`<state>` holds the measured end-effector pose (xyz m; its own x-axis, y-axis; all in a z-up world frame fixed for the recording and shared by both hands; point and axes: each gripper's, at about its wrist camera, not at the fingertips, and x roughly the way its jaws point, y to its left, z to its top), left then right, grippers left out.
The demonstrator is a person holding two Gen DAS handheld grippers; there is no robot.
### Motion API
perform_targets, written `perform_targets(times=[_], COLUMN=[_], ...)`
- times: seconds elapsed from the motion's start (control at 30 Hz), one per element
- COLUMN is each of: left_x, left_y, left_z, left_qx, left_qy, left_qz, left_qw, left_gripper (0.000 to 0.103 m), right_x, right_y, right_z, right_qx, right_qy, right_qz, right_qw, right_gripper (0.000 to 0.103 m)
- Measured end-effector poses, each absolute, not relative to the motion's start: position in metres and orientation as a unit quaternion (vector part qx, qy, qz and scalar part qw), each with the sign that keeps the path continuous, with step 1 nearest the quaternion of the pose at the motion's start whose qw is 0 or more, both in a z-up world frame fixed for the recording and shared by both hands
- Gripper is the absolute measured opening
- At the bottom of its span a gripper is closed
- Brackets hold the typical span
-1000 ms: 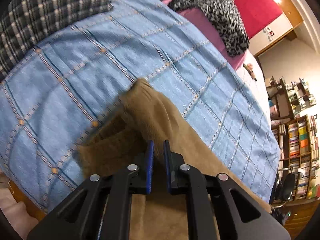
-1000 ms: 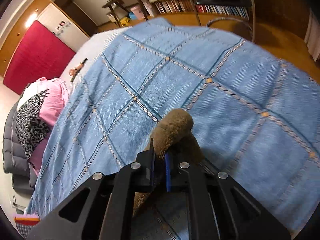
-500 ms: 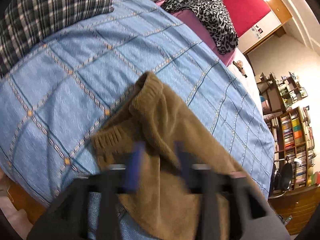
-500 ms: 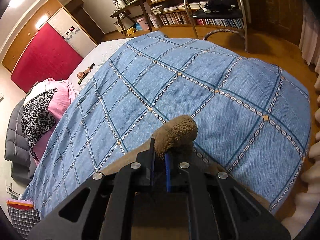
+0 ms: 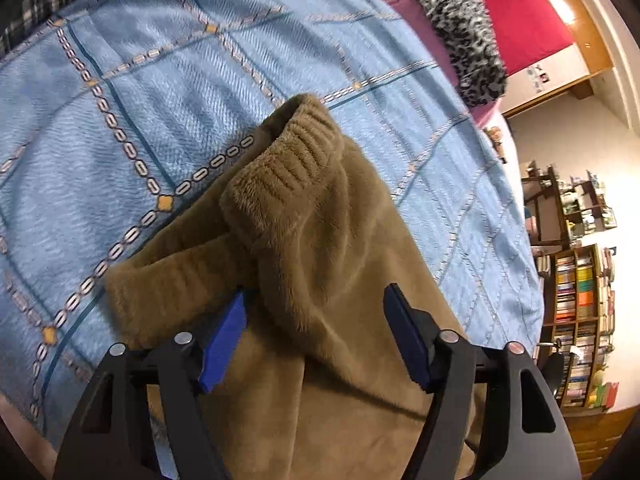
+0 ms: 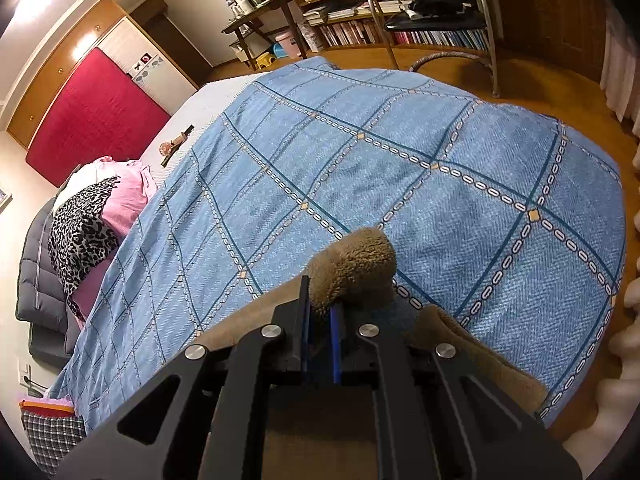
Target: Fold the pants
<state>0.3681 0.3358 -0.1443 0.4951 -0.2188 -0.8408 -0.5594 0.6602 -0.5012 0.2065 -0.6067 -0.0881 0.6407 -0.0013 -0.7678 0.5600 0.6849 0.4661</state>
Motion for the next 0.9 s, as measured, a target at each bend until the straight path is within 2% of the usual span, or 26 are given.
perform_targets(times=[0.07, 0.13, 0.23, 0.33, 0.67, 0.9], left_x=[0.376, 0.381, 0.380, 0.375, 0.367, 0.325], left_y=[0.337, 0.339, 0.342, 0.341, 0.351, 0.372], left_z=[-0.152, -0.158, -0.157, -0.140, -0.054, -0.035], left_qx=[-0.398, -0.401, -0.408, -0.401, -0.395, -0.388], left_qy=[0.500, 0.510, 0.514, 0.506, 0.452, 0.442], left_qz=[0.115, 0.122, 0.130, 0.130, 0.087, 0.088], left_qw=[0.761, 0.751, 0.743, 0.752, 0.795, 0.804], left_gripper=[0.050, 0.028, 0.010, 0.007, 0.006, 0.006], right_x=[0.208, 0.210, 0.213, 0.219, 0.227, 0.173], right_y=[-0.607, -0.610, -0.610, -0.608, -0.622, -0.630], right_z=[-0.092, -0.095, -0.097, -0.097, -0.074, -0.069], right_qx=[0.359, 0.358, 0.350, 0.339, 0.337, 0.361], right_qy=[0.392, 0.394, 0.395, 0.396, 0.373, 0.361], right_qz=[-0.172, -0.175, -0.178, -0.175, -0.169, -0.160], right_qw=[0.830, 0.828, 0.830, 0.835, 0.848, 0.845], right_gripper=[0.008, 0.008, 0.008, 0.008, 0.007, 0.007])
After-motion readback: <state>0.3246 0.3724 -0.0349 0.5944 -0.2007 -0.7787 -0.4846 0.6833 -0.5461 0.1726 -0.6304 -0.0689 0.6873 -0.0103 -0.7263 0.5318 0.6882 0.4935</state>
